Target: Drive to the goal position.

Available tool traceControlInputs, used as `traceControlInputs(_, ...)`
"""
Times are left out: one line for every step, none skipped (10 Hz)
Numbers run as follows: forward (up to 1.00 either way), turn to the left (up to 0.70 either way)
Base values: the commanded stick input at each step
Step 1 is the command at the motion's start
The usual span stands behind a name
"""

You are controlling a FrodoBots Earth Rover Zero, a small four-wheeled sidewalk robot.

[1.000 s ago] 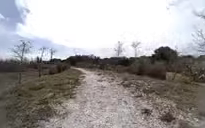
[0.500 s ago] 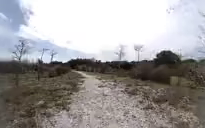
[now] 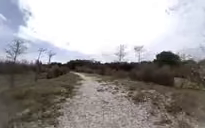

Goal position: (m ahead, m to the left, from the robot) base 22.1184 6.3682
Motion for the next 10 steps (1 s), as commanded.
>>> traceControlInputs(0.70, 0.09)
traceControlInputs(0.70, 0.22)
traceControlInputs(0.70, 0.35)
traceControlInputs(0.70, 0.35)
traceControlInputs(0.70, 0.27)
traceControlInputs(0.70, 0.08)
traceControlInputs(0.70, 0.00)
traceControlInputs(0.70, 0.00)
traceControlInputs(0.70, 0.00)
traceControlInputs(0.70, 0.00)
